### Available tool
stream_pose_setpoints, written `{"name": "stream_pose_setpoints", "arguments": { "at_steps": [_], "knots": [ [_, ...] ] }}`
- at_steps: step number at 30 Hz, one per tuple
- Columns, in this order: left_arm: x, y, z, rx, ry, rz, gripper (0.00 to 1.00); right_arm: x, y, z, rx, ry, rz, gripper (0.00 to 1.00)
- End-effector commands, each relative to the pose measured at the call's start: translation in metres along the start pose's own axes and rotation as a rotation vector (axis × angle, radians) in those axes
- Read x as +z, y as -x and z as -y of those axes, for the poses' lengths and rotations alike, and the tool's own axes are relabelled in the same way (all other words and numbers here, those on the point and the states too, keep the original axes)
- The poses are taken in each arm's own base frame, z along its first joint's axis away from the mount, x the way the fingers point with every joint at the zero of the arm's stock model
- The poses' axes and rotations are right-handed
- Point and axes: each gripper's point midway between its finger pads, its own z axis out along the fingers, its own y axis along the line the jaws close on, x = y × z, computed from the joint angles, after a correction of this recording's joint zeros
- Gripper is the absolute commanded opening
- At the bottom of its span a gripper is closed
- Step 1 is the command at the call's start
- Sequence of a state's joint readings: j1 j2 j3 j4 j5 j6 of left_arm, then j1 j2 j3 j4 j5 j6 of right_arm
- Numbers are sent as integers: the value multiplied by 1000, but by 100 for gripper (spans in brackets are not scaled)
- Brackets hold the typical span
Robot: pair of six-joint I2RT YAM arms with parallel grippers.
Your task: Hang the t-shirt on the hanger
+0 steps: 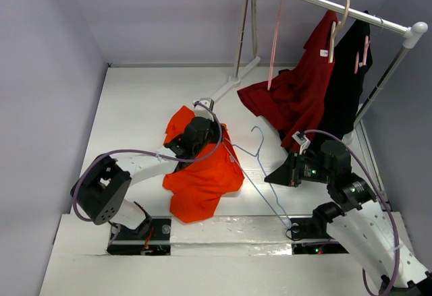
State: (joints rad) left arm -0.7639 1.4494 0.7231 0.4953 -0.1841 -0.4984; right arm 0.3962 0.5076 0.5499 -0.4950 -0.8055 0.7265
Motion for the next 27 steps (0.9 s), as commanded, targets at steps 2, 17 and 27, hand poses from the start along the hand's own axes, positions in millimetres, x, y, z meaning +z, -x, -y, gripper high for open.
{"name": "stream_pose_setpoints", "arguments": {
  "at_steps": [2,17,27],
  "knots": [
    [-8,15,8,-22,-36,47,0,2,21,-22,-52,101,101,0],
    [-38,27,34,-55,-127,71,0,55,30,-34,-96,150,189,0],
    [-86,51,19,-87,-39,132,0,73,66,-35,-206,135,411,0]
  ]
}}
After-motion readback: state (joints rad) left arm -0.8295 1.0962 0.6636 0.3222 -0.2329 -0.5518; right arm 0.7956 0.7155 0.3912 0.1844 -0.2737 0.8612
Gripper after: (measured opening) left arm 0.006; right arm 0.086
